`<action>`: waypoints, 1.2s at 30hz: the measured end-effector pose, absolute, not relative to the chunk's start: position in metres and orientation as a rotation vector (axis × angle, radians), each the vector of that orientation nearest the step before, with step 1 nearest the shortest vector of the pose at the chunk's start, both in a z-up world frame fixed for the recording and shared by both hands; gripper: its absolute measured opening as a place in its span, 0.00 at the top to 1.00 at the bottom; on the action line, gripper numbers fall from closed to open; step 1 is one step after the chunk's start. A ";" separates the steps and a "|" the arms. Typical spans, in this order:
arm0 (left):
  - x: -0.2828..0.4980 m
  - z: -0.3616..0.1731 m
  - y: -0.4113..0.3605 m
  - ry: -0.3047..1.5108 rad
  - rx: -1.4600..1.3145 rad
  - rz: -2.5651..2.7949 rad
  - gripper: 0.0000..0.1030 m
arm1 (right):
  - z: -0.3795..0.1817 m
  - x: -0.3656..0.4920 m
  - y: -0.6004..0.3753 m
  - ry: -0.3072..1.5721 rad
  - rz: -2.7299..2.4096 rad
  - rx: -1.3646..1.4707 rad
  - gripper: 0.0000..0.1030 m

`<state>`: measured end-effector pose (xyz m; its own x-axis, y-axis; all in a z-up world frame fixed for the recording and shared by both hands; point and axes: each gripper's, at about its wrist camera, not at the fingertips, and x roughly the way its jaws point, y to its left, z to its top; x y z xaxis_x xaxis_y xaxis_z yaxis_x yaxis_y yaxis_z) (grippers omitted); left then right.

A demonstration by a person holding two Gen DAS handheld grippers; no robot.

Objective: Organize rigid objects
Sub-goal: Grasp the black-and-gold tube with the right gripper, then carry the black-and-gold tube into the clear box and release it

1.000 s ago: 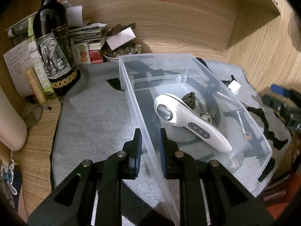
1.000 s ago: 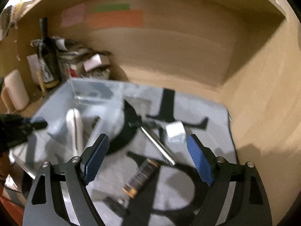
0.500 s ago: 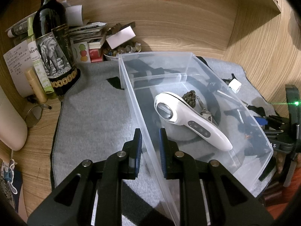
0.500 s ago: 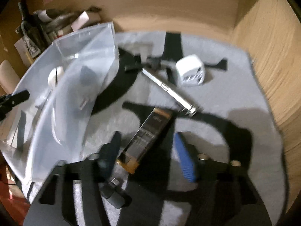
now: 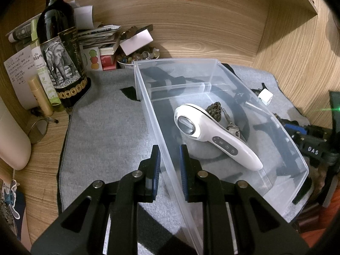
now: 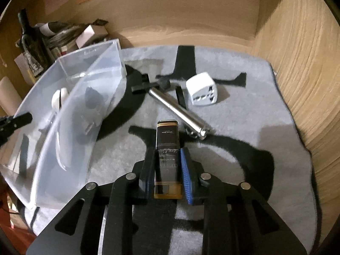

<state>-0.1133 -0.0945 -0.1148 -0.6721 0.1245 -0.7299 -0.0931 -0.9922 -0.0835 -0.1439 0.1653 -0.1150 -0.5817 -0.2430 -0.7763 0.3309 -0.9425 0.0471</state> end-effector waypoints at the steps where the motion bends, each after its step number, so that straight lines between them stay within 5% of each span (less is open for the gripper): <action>1: -0.113 -0.115 -0.095 -0.059 -1.213 2.768 0.83 | -0.111 -0.142 0.165 0.149 -2.540 1.205 0.79; 20: -0.113 -0.115 -0.094 -0.060 -1.212 2.767 0.83 | -0.037 -0.132 0.118 0.198 -2.529 0.835 0.79; 36: -0.113 -0.115 -0.094 -0.071 -1.209 2.764 0.82 | -0.055 -0.149 0.054 0.276 -2.365 0.861 0.79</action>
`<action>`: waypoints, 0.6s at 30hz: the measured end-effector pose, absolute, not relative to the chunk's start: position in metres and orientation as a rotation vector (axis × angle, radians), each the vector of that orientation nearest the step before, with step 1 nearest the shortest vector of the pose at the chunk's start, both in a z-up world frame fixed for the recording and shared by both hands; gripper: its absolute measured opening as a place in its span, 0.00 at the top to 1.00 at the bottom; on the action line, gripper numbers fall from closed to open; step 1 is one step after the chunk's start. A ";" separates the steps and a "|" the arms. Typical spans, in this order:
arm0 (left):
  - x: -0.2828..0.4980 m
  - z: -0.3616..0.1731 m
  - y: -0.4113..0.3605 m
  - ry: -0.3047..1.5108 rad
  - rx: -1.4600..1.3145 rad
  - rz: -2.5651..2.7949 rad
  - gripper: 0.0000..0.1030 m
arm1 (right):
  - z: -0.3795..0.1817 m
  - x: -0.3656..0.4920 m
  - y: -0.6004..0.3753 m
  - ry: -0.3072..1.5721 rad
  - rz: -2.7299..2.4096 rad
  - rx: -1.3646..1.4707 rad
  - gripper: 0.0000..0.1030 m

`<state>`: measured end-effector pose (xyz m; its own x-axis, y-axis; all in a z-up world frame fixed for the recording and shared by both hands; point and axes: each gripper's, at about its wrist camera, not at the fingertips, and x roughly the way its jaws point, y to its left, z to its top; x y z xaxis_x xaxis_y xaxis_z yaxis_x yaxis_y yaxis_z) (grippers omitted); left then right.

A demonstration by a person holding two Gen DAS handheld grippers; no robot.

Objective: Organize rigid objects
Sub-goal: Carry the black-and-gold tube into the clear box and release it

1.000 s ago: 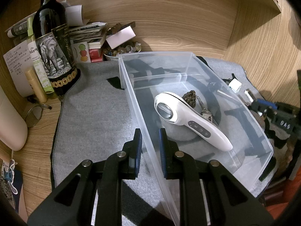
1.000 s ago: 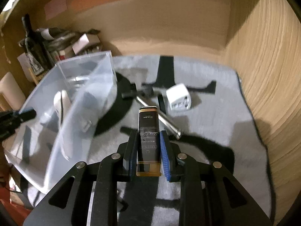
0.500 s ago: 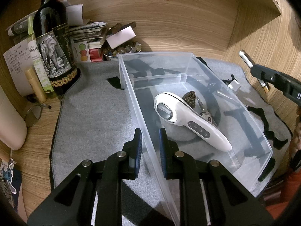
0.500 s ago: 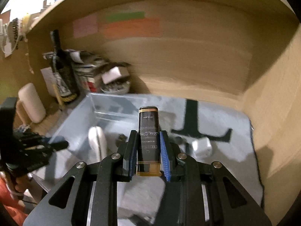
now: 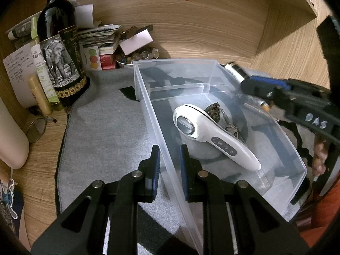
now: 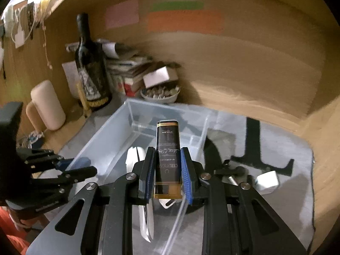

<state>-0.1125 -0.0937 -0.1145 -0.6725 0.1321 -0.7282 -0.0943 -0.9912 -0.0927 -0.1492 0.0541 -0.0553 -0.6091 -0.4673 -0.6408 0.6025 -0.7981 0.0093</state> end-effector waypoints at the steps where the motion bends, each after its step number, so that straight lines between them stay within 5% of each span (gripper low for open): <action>1: -0.112 -0.115 -0.093 -0.073 -1.208 2.764 0.82 | -0.058 -0.151 0.053 0.277 -2.360 0.872 0.79; 13: -0.112 -0.114 -0.093 -0.073 -1.210 2.764 0.82 | -0.070 -0.155 0.044 0.305 -2.294 0.975 0.79; 18: -0.112 -0.114 -0.094 -0.072 -1.210 2.764 0.82 | -0.065 -0.148 0.047 0.322 -2.316 0.944 0.64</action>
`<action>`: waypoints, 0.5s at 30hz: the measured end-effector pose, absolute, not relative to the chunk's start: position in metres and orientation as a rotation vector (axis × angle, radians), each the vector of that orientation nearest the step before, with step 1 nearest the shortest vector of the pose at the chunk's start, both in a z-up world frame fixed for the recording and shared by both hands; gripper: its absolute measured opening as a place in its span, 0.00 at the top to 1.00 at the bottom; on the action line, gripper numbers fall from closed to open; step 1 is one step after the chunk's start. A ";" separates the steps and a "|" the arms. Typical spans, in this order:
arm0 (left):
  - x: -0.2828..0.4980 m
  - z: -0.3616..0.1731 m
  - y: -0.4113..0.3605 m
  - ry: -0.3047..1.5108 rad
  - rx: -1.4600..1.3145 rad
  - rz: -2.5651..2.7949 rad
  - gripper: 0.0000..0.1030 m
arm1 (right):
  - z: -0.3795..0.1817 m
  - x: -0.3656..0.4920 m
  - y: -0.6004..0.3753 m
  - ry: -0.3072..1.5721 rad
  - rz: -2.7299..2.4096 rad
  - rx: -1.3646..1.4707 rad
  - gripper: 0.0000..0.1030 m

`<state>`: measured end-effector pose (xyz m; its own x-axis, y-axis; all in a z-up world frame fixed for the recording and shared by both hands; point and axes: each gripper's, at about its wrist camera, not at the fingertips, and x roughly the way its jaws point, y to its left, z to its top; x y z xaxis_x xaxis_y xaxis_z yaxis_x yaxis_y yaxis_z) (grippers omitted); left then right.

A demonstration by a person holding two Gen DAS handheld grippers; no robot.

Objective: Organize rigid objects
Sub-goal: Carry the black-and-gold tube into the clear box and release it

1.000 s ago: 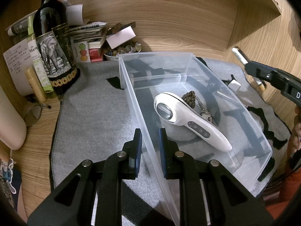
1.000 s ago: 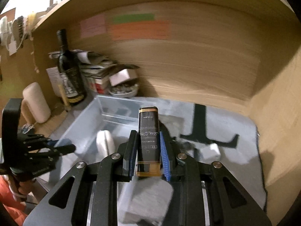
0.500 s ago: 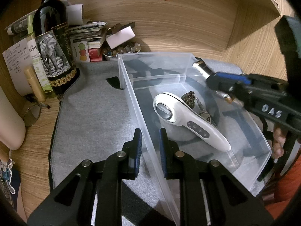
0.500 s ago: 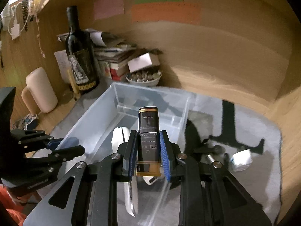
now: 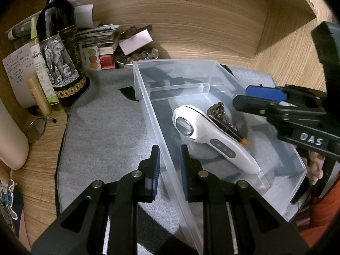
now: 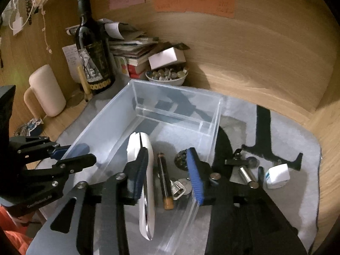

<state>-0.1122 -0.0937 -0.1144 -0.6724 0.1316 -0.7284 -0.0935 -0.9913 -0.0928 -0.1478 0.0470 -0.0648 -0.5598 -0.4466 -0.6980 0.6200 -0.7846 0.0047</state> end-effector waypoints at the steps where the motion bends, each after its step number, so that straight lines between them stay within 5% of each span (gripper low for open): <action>1: -0.112 -0.114 -0.093 -0.072 -1.210 2.765 0.82 | -0.063 -0.147 0.048 0.323 -2.321 0.937 0.63; 9: -0.112 -0.114 -0.094 -0.072 -1.210 2.764 0.82 | -0.039 -0.126 0.079 0.312 -2.454 0.823 0.36; 15: -0.112 -0.115 -0.094 -0.092 -1.212 2.764 0.82 | -0.040 -0.115 0.118 0.319 -2.579 0.847 0.28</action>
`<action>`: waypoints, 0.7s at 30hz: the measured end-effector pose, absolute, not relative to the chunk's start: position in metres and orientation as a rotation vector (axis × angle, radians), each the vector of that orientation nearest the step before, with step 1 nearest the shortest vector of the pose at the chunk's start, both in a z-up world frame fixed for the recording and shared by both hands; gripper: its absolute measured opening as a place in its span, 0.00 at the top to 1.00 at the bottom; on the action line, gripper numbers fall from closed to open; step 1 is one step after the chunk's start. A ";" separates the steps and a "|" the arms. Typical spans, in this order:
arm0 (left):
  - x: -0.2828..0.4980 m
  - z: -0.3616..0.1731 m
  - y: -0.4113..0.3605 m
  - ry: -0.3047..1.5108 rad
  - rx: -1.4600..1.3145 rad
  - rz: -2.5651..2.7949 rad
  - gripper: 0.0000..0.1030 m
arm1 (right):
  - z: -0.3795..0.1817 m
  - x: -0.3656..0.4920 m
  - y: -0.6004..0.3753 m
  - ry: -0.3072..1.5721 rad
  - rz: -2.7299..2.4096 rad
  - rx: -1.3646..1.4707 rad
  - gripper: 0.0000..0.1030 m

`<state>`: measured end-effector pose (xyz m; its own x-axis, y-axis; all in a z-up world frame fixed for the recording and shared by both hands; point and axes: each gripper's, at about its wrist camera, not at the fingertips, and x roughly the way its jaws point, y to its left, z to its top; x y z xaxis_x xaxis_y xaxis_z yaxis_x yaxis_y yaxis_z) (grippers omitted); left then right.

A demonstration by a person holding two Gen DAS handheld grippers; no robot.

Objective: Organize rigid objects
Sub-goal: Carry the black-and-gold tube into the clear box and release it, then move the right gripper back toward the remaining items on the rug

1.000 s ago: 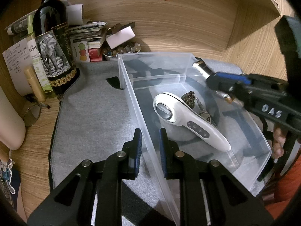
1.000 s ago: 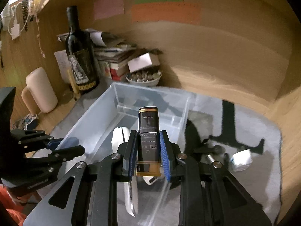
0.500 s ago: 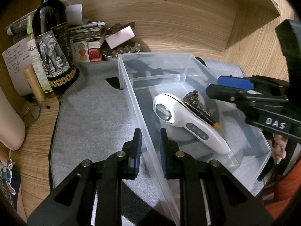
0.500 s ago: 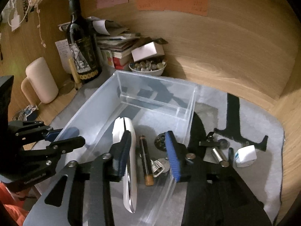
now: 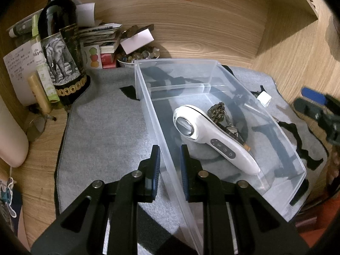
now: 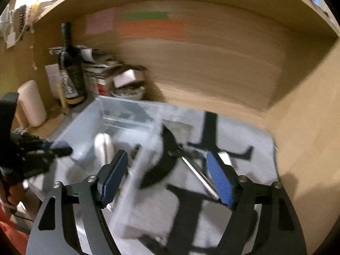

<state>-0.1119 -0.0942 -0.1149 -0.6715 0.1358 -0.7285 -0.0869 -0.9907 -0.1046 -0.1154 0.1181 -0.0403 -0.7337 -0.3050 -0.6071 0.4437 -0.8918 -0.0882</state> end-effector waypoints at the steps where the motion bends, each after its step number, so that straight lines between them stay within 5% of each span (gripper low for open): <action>1: -0.112 -0.115 -0.094 -0.090 -1.213 2.766 0.82 | -0.043 -0.115 0.123 0.314 -2.588 0.863 0.28; 21: -0.114 -0.116 -0.093 -0.061 -1.236 2.779 0.82 | -0.136 -0.084 0.147 0.242 -2.442 1.209 0.33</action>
<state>-0.1136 -0.0929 -0.1162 -0.6657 0.1067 -0.7385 -0.0744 -0.9943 -0.0767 -0.0839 0.1472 -0.1359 -0.5443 -0.2775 -0.7917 0.4275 -0.9037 0.0229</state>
